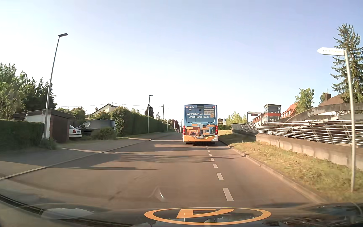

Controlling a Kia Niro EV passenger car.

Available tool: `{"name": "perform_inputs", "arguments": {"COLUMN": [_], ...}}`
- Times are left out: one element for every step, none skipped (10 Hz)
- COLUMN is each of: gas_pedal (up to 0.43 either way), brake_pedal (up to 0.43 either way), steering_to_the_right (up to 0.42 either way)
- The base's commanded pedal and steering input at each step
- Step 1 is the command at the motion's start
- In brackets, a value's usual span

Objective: Follow the waypoints while adhering to traffic rules and regulations

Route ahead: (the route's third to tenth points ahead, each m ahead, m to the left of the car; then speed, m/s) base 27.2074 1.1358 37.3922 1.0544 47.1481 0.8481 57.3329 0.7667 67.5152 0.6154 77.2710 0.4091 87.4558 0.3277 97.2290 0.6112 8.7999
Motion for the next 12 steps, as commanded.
{"name": "perform_inputs", "arguments": {"gas_pedal": [0.169,0.169,0.169,0.157,0.157,0.157,0.157,0.157,0.15,0.15,0.15,0.15], "brake_pedal": [0.0,0.0,0.0,0.0,0.0,0.0,0.0,0.0,0.0,0.0,0.0,0.0], "steering_to_the_right": [-0.006,-0.006,-0.007,-0.007,-0.007,-0.006,-0.006,-0.006,-0.007,-0.006,-0.006,-0.003]}}
